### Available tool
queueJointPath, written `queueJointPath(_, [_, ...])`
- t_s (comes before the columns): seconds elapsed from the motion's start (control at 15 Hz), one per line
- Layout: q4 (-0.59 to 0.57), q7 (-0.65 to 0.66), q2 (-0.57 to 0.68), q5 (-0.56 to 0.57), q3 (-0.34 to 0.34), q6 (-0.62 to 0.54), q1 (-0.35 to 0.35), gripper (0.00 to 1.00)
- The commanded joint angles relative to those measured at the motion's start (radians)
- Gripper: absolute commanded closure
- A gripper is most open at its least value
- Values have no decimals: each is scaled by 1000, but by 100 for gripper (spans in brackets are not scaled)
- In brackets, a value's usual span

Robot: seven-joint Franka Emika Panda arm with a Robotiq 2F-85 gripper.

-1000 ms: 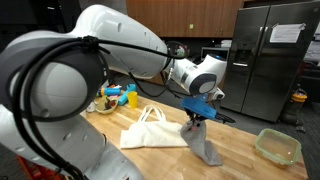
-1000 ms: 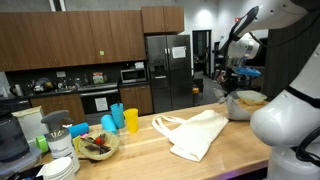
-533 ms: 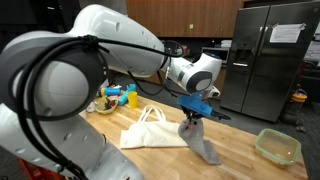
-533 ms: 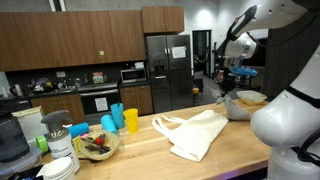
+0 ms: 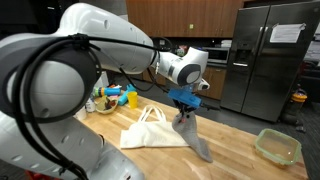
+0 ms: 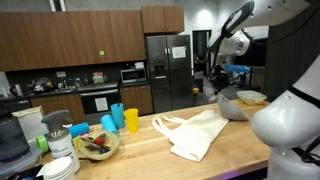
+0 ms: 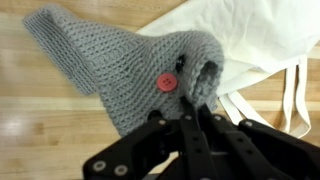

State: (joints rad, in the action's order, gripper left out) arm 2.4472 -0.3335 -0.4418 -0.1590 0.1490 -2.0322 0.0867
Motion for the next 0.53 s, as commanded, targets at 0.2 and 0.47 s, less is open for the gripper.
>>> queueJointPath(0.2, [3, 45, -27, 16, 3, 28, -5, 99])
queueJointPath(0.47, [-5, 48, -18, 15, 0, 41, -11, 99])
